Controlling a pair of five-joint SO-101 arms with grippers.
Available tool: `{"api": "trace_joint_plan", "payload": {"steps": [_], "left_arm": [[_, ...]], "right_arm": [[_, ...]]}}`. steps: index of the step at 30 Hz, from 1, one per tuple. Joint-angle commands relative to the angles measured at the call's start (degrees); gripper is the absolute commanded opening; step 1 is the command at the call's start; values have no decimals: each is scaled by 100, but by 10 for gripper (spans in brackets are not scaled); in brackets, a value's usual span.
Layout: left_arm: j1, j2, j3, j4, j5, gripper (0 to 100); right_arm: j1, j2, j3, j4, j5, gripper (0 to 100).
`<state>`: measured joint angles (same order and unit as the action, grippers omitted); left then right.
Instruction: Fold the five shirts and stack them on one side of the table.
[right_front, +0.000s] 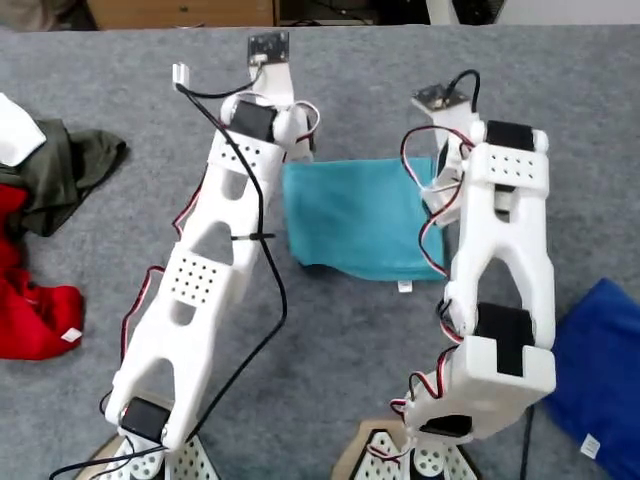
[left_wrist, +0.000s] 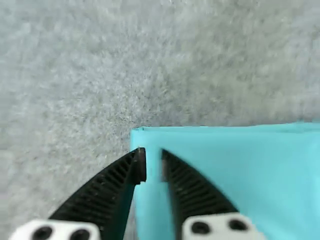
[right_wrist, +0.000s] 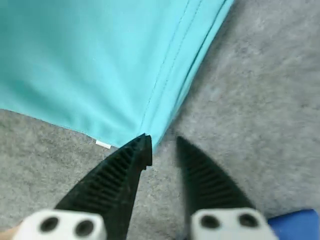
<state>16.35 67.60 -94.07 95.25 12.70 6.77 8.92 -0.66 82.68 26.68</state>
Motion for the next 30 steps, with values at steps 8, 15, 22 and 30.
{"api": "trace_joint_plan", "payload": {"steps": [8, 15, 22, 30], "left_arm": [[-114, -532, 1275, 563, -255, 269], [-79, -488, 1582, 378, -255, 268], [-26, -479, 1591, 308, -255, 267], [141, 207, 1530, 158, -193, 264]], "right_arm": [[-444, 1314, -1138, -79, -466, 210], [-418, 2378, -1930, -79, -712, 210], [-418, 3204, -2316, -53, -774, 239], [-462, 3486, -2325, 123, -738, 275]]}}
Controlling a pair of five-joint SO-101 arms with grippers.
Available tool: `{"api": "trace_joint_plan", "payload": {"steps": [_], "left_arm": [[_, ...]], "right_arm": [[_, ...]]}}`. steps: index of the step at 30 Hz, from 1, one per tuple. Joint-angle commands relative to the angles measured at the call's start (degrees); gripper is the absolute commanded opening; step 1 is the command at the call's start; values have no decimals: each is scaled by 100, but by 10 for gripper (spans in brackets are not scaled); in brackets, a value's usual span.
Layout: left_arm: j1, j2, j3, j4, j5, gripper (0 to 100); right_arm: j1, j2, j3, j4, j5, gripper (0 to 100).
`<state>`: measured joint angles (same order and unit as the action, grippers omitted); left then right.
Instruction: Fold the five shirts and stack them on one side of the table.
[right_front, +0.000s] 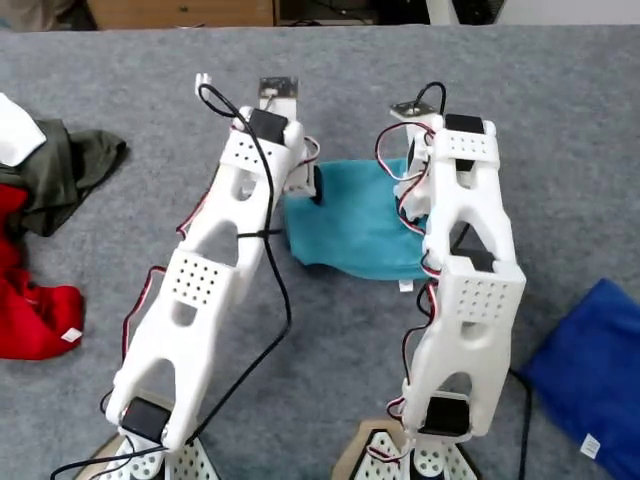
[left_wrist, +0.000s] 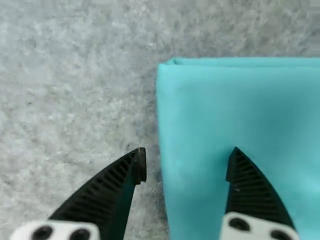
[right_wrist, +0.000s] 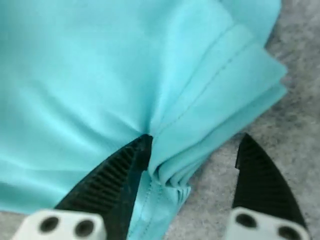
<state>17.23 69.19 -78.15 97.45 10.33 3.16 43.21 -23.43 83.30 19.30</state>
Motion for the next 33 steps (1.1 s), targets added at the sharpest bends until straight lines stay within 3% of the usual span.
{"api": "trace_joint_plan", "payload": {"steps": [1, 8, 11, 14, 17, 23, 28, 33], "left_arm": [[62, 119, -62, -88, 149, 252], [88, 251, -334, -255, 554, 151], [141, 251, -316, -334, 554, 128], [141, 251, -325, -422, 554, 104], [141, 251, -369, -484, 536, 15], [158, 189, -914, -440, 1037, 20], [343, 189, -1811, -114, 1046, 20], [466, -127, -1741, -123, 1248, 19]], "right_arm": [[-127, 57, -57, 114, 18, 260], [-418, 286, -180, 484, 290, 48], [-382, 593, -673, 826, 281, 5], [-382, 963, -1305, 1160, 237, 5], [-382, 1200, -1947, 1433, 220, 5], [-382, 1191, -2905, 1908, 18, 5], [-286, 699, -2563, 1908, -88, 5], [224, -312, -1921, 1908, -44, 5]]}}
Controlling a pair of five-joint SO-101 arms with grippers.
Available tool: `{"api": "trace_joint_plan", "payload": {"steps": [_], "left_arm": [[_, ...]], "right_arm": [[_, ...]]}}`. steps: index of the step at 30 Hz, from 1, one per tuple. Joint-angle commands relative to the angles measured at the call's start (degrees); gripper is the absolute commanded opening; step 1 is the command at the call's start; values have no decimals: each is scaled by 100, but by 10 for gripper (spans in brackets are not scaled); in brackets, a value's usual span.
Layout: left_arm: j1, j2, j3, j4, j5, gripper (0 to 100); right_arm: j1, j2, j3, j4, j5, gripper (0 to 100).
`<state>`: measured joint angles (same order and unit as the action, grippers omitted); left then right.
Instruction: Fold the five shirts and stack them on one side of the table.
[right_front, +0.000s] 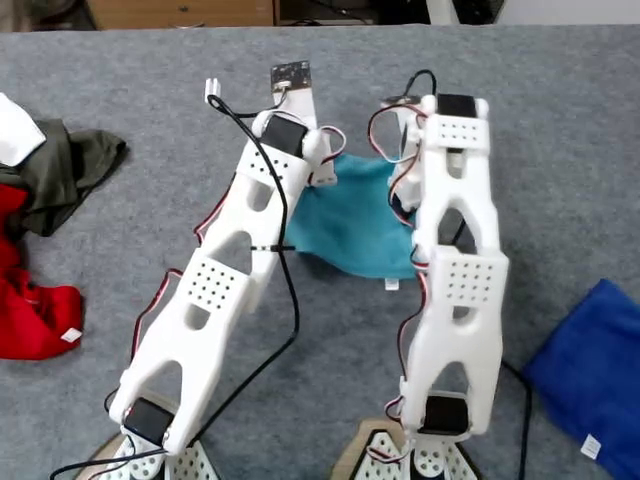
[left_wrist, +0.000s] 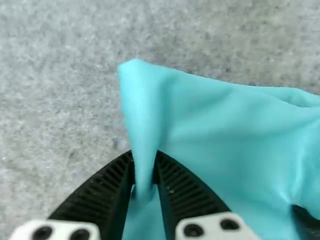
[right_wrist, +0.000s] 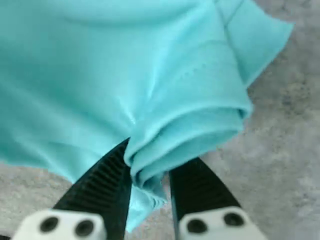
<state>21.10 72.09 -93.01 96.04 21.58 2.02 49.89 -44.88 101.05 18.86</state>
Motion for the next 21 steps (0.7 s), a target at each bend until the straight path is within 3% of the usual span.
{"api": "trace_joint_plan", "payload": {"steps": [1, 11, 21], "left_arm": [[123, -505, -264, 18, 123, 19], [1011, -1253, -264, -141, 123, 19], [2470, -1402, -255, -1081, 114, 19]], "right_arm": [[462, -1218, 374, 132, 9, 5], [1604, -3538, 2202, 97, 290, 5], [4330, -5024, 3662, 53, 1037, 5]]}}
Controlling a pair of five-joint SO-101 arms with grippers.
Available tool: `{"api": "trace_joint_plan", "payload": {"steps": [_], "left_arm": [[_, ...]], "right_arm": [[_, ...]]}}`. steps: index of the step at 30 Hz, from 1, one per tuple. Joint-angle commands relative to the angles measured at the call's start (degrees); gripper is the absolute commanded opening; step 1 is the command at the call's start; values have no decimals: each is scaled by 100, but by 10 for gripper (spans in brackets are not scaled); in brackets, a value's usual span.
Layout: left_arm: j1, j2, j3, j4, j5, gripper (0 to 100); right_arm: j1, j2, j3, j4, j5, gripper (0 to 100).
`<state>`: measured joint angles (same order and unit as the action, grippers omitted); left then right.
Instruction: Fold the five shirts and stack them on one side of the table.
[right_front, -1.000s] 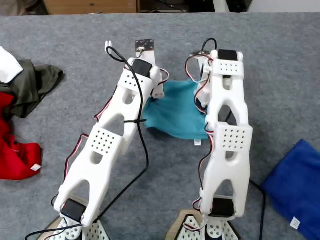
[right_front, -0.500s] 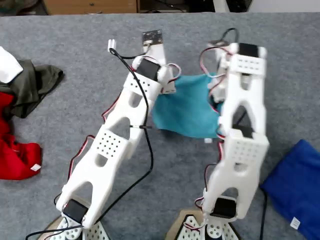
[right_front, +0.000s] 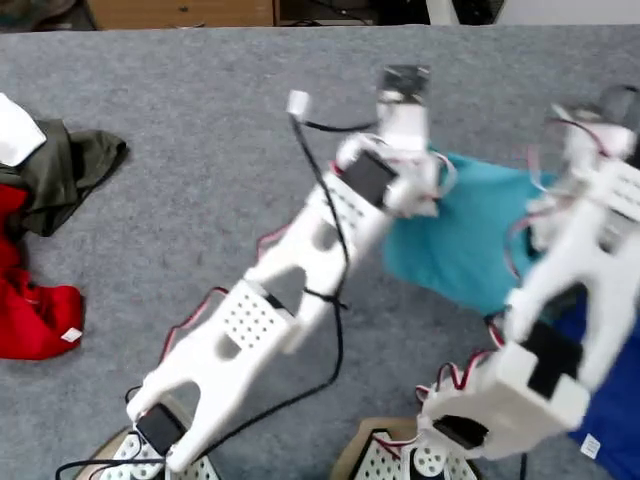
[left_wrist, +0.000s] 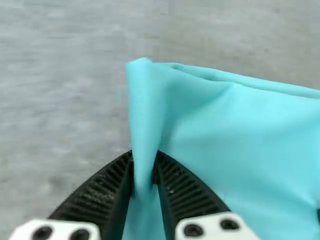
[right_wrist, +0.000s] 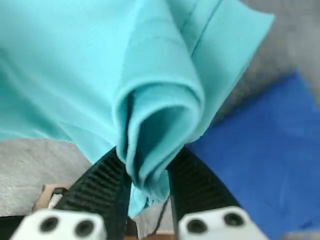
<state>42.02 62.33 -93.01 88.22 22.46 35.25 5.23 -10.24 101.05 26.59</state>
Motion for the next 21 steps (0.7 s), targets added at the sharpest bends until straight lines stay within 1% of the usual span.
{"api": "trace_joint_plan", "payload": {"steps": [1, 4, 6, 10, 13, 16, 18, 21], "left_arm": [[519, -426, -255, -387, 26, 19], [914, -365, -246, -774, 26, 24], [1257, -224, -237, -1178, 0, 24], [1811, -48, 141, -1767, 0, 24], [2171, -48, 589, -2127, 9, 24], [2426, -40, 879, -2655, 26, 24], [2549, -4, 993, -3077, 35, 21], [2699, -4, 1292, -3516, 35, 21]], "right_arm": [[1358, -611, 268, 53, 396, 5], [2484, -673, 338, 9, 844, 5], [3187, -664, 365, -141, 1143, 5], [4295, -664, 347, -475, 1591, 5], [4875, -664, 365, -721, 1829, 5], [5323, -664, 374, -1196, 1837, 5], [5490, -655, 409, -1459, 1837, 5], [5534, -541, 637, -1908, 1846, 5]]}}
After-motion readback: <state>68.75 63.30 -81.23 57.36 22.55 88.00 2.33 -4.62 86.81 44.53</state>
